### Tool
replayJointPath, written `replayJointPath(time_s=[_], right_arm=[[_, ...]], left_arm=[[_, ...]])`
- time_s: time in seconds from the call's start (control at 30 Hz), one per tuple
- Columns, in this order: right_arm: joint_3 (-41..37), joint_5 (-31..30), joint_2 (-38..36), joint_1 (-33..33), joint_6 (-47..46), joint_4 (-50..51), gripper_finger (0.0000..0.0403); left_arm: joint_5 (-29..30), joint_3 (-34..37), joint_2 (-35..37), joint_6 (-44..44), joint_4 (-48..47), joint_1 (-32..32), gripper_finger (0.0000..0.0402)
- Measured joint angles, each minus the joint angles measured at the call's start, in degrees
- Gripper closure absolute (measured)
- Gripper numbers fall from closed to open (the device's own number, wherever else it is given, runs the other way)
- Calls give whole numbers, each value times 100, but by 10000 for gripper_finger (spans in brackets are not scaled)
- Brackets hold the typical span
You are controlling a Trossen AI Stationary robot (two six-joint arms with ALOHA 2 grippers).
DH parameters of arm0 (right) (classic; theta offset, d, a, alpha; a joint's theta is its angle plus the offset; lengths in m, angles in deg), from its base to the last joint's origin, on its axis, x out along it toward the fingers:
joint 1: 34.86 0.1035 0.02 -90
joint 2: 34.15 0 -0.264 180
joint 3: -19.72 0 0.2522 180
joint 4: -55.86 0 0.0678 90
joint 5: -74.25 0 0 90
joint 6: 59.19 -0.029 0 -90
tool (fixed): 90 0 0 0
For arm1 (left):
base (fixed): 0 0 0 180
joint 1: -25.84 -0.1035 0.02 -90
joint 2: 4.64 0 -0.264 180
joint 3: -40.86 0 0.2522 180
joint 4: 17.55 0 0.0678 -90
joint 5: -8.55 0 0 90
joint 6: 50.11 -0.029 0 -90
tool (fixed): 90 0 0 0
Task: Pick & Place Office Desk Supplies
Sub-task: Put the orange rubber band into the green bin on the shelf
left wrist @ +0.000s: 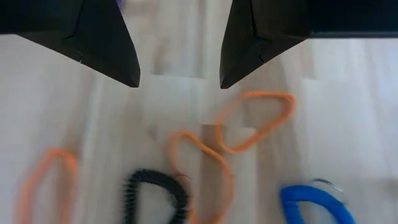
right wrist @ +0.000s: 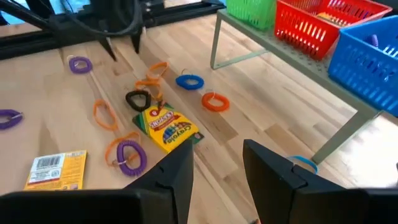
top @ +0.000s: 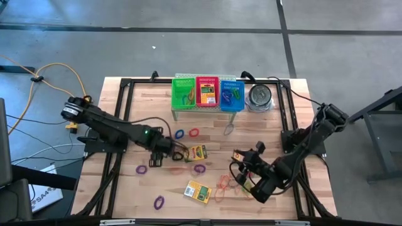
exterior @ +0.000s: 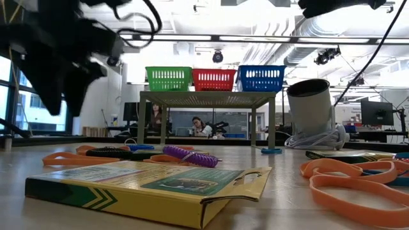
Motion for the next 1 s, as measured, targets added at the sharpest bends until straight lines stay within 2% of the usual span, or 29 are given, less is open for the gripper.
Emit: replayJointPath(time_s=[0.3,0.57,1.0], right_arm=[[-7,101,0,-1,105,5,273],[-7,34,0,-7,146,-36,273],[-7,128,-4,-55,636,-538,273]], left_arm=[[-92,574,0,-1133,856,-545,188],[-157,678,-14,-647,1145,-606,188],[-189,863,-617,-637,1452,-642,188]])
